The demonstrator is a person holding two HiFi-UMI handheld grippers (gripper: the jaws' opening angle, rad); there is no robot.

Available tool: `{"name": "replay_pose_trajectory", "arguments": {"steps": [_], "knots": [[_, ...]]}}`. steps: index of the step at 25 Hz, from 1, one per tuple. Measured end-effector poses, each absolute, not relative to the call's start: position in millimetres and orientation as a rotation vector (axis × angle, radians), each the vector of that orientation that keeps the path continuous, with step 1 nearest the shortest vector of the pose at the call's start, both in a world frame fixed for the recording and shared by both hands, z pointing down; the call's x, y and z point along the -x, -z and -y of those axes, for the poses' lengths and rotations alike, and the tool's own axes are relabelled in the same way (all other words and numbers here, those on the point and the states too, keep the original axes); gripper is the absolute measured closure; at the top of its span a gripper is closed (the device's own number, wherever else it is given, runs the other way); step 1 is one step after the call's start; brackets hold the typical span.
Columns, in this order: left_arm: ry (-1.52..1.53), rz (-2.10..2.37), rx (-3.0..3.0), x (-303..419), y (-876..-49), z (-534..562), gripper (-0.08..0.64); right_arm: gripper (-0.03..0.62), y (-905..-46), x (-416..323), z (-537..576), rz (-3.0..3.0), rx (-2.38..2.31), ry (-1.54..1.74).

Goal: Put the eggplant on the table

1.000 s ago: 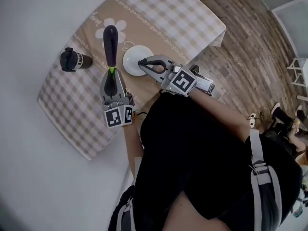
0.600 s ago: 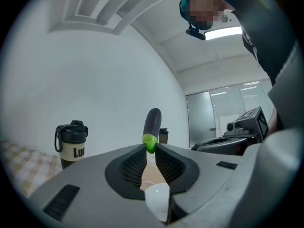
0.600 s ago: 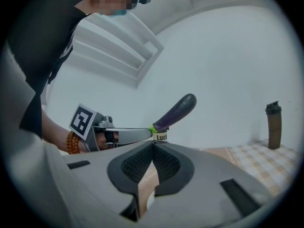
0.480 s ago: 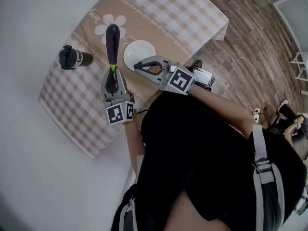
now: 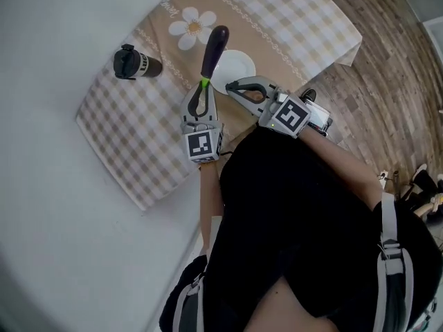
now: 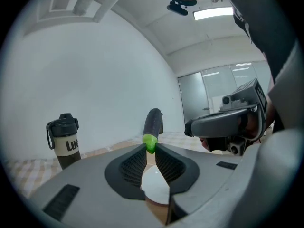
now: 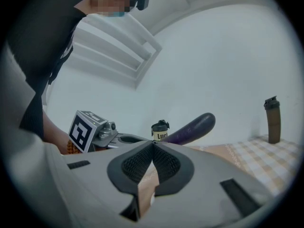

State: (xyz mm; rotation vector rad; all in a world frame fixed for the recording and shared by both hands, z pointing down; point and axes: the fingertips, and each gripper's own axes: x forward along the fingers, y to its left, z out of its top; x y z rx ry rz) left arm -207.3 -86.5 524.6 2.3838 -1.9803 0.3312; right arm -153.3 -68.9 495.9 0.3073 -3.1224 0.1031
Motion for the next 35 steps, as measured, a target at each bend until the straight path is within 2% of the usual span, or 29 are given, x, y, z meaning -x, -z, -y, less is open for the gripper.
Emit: {"name": "replay_pose_trajectory", "arguments": {"steps": [15, 19, 26, 35], "knots": [[-0.706, 1.890, -2.349, 217.8, -595.3, 119.7, 0.498, 0.586, -506.5, 175.7, 102.8, 3.136, -0.273, -0.074], [-0.730, 1.823, -2.354, 193.3, -609.1, 85.7, 0.497, 0.586, -507.7, 154.9, 70.2, 3.117, -0.306, -0.092], [-0.739, 1.767, -2.193, 216.0, -635.6, 111.0, 0.497, 0.586, -511.9, 181.2, 111.2, 3.055, -0.204, -0.208], [-0.806, 1.694, -2.296, 192.3, -645.2, 73.3, 0.497, 0.586, -510.2, 154.4, 66.8, 3.084, -0.342, -0.140]]}}
